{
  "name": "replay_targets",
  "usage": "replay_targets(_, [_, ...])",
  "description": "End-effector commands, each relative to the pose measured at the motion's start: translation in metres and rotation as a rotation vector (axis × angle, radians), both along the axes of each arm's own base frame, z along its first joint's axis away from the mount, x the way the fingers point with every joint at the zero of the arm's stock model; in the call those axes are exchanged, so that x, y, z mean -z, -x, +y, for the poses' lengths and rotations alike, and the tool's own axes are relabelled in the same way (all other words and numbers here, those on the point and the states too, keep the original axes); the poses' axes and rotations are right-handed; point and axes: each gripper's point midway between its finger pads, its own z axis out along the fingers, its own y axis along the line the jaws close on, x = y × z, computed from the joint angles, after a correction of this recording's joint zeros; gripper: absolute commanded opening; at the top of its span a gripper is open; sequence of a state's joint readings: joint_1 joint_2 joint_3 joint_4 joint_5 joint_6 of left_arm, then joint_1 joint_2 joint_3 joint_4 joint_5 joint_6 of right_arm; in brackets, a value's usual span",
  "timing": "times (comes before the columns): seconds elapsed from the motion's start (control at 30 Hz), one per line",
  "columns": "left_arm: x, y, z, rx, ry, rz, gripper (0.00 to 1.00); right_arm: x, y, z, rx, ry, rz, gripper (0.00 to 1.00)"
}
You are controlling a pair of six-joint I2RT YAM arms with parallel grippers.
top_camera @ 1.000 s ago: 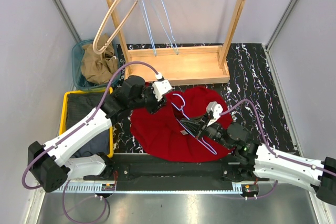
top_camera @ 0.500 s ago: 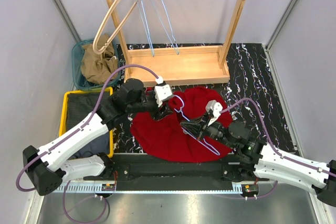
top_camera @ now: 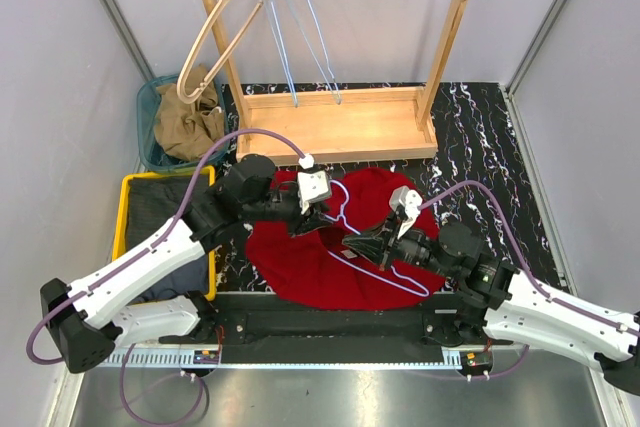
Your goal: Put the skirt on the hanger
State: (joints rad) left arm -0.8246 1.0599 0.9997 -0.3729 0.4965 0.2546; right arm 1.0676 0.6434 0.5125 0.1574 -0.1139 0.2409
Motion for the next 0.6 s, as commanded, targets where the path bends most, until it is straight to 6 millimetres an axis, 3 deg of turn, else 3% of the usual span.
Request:
replay_targets(0.0, [-0.005,0.008,-0.001,0.022,0.015,0.030,0.29,-0.051,0.010,-0.003,-0.036,-0.127,-0.074,0.00])
replay_targets(0.17, [0.000,0.003,0.001,-0.019,0.001,0.038,0.29,-0.049,0.005,-0.004,-0.007,-0.136,-0.074,0.00])
replay_targets(0.2, [0.000,0.001,0.001,-0.031,0.000,0.037,0.34,-0.045,0.004,-0.003,-0.001,-0.131,-0.069,0.00])
replay_targets(0.23, [-0.003,-0.005,0.003,-0.070,-0.002,0.027,0.48,-0.042,0.002,-0.003,0.006,-0.130,-0.064,0.00])
replay_targets(0.37, [-0.018,-0.021,0.013,-0.188,0.012,-0.022,0.74,-0.034,-0.003,0.000,0.024,-0.128,-0.062,0.00])
replay_targets(0.5, [-0.037,-0.023,0.028,-0.244,0.048,-0.090,0.86,-0.028,-0.006,0.003,0.027,-0.121,-0.055,0.00])
replay_targets(0.57, [-0.036,-0.022,0.035,-0.255,0.037,-0.102,0.89,-0.026,-0.006,0.005,0.024,-0.120,-0.056,0.00])
